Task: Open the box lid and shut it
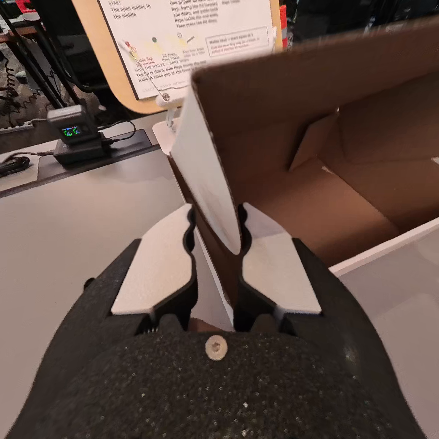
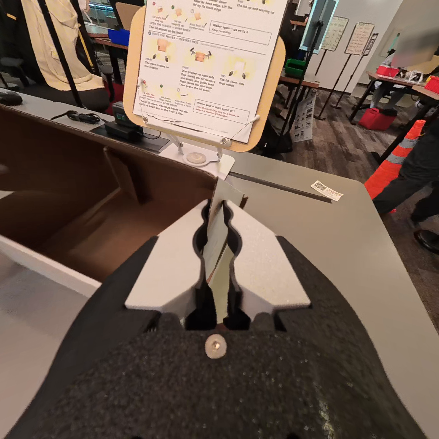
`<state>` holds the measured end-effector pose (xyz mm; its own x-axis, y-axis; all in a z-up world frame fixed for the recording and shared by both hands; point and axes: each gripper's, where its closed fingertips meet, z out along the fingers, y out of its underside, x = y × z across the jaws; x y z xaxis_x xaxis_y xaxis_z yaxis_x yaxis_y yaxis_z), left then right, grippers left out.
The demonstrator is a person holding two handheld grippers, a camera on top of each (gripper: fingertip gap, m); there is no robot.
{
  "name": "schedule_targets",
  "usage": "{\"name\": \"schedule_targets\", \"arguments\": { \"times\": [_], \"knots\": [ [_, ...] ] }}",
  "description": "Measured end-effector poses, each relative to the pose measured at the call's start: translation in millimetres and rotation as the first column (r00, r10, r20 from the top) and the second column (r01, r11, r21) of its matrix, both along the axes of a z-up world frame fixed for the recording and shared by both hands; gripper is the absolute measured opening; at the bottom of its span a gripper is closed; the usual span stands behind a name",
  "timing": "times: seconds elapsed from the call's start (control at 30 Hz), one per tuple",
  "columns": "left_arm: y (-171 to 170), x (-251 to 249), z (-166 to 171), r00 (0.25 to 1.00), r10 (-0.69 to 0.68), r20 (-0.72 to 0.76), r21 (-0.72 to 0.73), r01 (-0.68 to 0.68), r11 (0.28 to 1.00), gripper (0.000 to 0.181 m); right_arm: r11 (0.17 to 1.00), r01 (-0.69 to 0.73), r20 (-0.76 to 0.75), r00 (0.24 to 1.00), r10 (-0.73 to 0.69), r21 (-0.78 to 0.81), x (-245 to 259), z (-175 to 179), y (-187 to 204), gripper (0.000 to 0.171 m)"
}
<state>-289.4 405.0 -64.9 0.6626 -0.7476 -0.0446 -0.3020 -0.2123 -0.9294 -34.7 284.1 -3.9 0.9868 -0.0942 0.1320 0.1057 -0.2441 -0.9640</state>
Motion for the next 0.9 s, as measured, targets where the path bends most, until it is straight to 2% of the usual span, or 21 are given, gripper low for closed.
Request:
{"name": "schedule_targets", "arguments": {
  "times": [0.03,0.07,0.2,0.27,0.33,0.4,0.5,0.57,0.7,0.77,0.9],
  "knots": [
    [-0.1,0.7,-3.7,1.000,0.004,-0.017,0.015,-0.004,1.000,0.025,1.000,0.005,0.006,1.000,-0.005,0.000,0.7,2.7,1.8,0.007],
    [2.0,-0.2,-4.8,0.999,0.020,-0.038,0.037,-0.018,0.999,0.017,1.000,0.004,0.009,1.000,-0.004,-0.003,0.5,5.5,4.0,0.007],
    [12.6,-12.1,11.5,0.990,0.108,-0.089,0.081,-0.101,0.992,0.004,1.000,0.004,0.029,1.000,-0.005,0.029,2.3,19.1,8.4,0.010],
    [16.9,-15.4,21.1,0.986,0.129,-0.106,0.064,-0.123,0.990,0.002,0.997,-0.010,0.030,1.000,0.008,0.071,-2.0,19.6,1.9,0.027],
    [20.8,-16.1,28.3,0.981,0.136,-0.140,0.056,-0.129,0.990,0.001,0.995,0.001,0.024,1.000,-0.004,0.101,-6.5,5.6,-10.9,0.035],
    [23.8,-15.2,32.9,0.976,0.130,-0.176,0.042,-0.125,0.991,0.001,0.991,-0.001,0.017,1.000,-0.001,0.132,-19.3,-17.8,-25.0,0.036],
    [25.9,-12.5,39.5,0.970,0.117,-0.214,0.027,-0.114,0.993,0.002,0.989,0.029,0.096,0.994,-0.043,0.144,-32.6,-49.7,-36.7,0.037],
    [25.8,-10.8,44.1,0.965,0.107,-0.237,0.025,-0.104,0.994,0.002,0.987,0.069,0.161,0.983,-0.093,0.146,-30.9,-53.1,-31.6,0.037],
    [22.4,-10.6,57.1,0.967,0.079,-0.242,0.006,-0.081,0.997,0.002,0.977,0.142,0.177,0.970,-0.169,0.157,-9.9,-27.7,-7.2,0.032],
    [22.6,-13.8,64.9,0.967,0.081,-0.241,0.013,-0.081,0.997,0.002,0.975,0.171,0.177,0.965,-0.195,0.146,-0.8,-16.8,4.1,0.005],
    [26.9,-23.2,72.2,0.980,0.111,-0.164,0.076,-0.100,0.992,0.010,0.991,0.113,0.101,0.988,-0.121,0.077,-7.2,-1.6,17.2,0.002]
  ]
}}
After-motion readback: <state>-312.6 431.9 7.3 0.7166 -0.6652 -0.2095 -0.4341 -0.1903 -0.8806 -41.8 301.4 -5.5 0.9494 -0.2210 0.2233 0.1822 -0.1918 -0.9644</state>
